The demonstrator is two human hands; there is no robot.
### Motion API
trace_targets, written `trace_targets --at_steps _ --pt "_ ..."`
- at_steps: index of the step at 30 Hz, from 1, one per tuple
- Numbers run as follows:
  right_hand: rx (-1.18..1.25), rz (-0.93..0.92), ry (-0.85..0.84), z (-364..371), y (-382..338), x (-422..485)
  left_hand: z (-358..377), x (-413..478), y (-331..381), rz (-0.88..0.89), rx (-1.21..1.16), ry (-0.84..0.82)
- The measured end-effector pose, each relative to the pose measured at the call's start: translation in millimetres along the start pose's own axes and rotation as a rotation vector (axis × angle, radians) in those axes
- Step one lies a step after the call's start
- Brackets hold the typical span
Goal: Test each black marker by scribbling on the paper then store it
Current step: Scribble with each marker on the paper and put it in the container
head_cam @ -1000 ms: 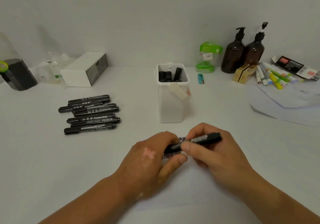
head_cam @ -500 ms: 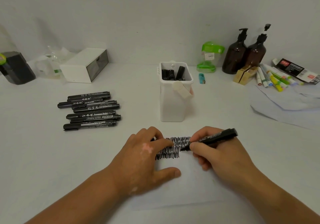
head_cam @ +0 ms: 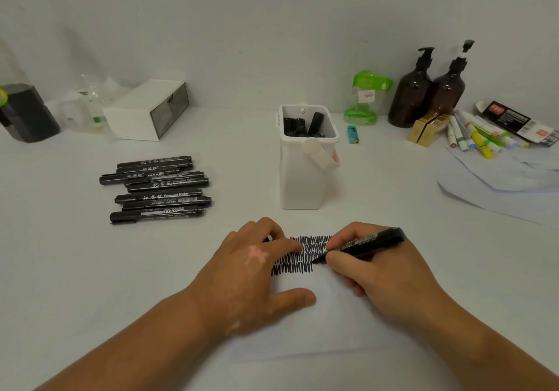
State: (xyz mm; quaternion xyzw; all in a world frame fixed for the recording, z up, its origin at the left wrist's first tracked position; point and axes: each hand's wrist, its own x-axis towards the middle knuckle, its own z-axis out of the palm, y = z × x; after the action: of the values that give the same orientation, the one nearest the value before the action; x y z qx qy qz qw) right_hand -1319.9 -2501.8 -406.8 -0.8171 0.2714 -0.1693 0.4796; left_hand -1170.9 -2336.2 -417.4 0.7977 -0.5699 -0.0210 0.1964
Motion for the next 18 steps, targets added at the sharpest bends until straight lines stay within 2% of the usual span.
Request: trace_targets --at_steps 3,18 --pt "-0.054 -0.012 -0.019 -1.1 0.3 -0.2 0.3 0.2 -0.4 -0.002 -0.001 0.003" --pt "-0.020 0.005 0.047 -0.4 0.0 0.9 -0.6 0.7 0.2 -0.002 -0.021 0.002"
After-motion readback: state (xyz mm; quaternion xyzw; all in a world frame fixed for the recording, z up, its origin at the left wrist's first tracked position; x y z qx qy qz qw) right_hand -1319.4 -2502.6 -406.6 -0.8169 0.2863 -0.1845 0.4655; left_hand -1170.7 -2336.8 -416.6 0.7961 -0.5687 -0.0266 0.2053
